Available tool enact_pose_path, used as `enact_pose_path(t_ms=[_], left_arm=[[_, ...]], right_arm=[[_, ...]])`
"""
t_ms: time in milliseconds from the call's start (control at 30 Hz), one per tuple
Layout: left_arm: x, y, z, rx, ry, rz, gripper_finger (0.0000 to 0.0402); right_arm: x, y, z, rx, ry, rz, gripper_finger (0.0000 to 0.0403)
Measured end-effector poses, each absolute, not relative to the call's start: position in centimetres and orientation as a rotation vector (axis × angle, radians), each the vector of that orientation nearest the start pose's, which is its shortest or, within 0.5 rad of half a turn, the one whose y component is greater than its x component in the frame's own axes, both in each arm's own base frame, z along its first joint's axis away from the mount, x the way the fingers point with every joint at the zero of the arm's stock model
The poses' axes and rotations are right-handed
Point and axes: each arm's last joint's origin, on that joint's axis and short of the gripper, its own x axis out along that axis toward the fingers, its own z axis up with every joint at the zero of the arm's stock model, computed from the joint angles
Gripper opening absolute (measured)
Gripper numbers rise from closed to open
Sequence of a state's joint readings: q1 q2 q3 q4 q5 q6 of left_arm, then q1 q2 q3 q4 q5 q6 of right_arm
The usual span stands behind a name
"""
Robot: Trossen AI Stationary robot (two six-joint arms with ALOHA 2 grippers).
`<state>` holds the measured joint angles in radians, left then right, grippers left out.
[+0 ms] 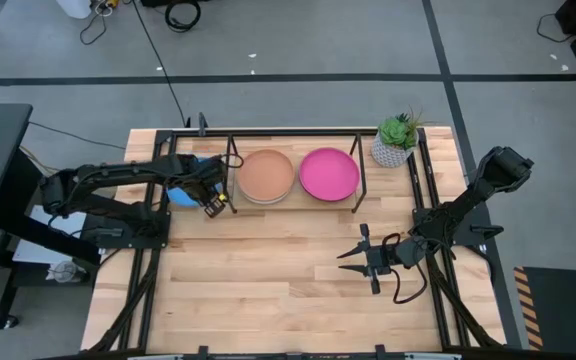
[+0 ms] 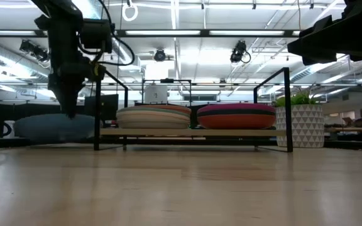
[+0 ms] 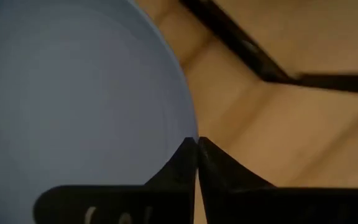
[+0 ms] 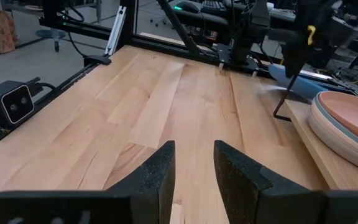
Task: Place and stack plates onto a shelf
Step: Stack the blue plate on top of the pink plate on the shelf
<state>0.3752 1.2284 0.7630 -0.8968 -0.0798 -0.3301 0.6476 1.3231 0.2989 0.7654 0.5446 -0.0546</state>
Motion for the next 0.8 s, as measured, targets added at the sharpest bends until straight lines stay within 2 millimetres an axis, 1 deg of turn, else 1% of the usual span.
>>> enact_pose_path(t_ms=[100,233,467,800], left_arm=[[18.4,6.7,20.7,-0.495,1.278,0.548,0.0009],[18.7,6.0,21.9,-0.496,1.276,0.532,0.0008],[19.3,5.2,24.3,-0.476,1.256,0.542,0.0008],[19.2,3.4,27.8,-0.446,1.294,0.553,0.0008]], right_arm=[[18.7,12.3,15.8,-0.193,0.213,0.112,0.0117],[18.7,12.3,15.7,-0.192,0.215,0.116,0.0117],[18.7,12.3,15.7,-0.182,0.216,0.122,0.0117],[18.7,12.3,15.6,-0.187,0.225,0.122,0.0117]])
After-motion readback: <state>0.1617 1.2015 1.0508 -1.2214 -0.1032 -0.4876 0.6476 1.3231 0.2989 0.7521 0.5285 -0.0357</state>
